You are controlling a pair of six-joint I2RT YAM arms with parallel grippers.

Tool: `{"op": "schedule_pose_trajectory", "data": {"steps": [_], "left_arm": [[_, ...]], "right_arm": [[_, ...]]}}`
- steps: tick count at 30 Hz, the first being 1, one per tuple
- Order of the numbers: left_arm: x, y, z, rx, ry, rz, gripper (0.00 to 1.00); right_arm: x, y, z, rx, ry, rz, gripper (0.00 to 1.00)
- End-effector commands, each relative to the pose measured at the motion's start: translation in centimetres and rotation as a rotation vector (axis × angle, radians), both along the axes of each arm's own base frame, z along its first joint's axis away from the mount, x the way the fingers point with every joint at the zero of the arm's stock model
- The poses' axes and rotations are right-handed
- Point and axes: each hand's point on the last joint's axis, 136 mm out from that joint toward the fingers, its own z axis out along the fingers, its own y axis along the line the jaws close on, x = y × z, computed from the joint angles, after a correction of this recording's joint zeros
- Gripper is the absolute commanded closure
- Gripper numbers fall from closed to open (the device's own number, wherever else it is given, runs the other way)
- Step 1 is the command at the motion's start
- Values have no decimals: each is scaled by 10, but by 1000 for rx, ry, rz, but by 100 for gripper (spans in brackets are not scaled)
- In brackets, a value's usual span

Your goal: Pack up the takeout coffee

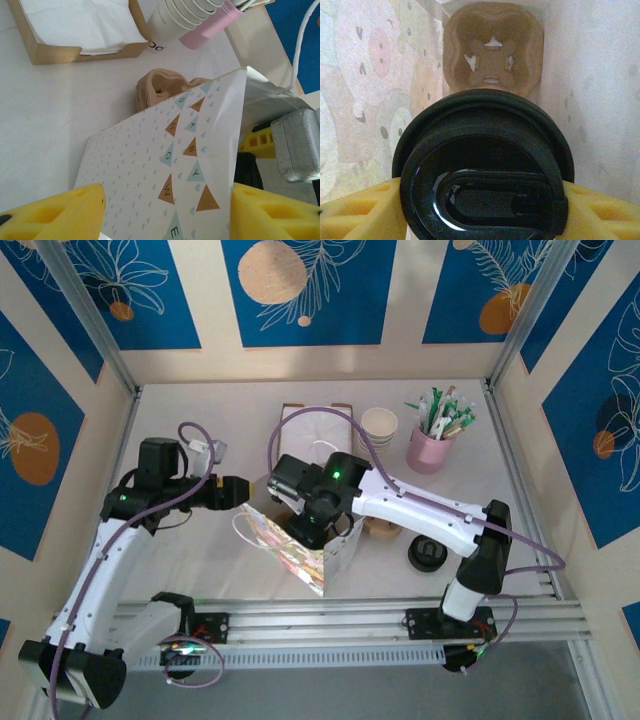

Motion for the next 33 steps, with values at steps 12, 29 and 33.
{"op": "schedule_pose_trajectory", "data": {"steps": [12,29,33], "left_arm": [[-4,4,-11,49,16,3,37],[-7,1,-3,11,4,3,36],[-6,0,-3,6,6,2,36]], "right_arm": [[-7,-23,-8,-76,49,-106,34],[-6,-22,-22,-78,63,-153,34],[-5,-21,-24,-64,55,-152,34]]}}
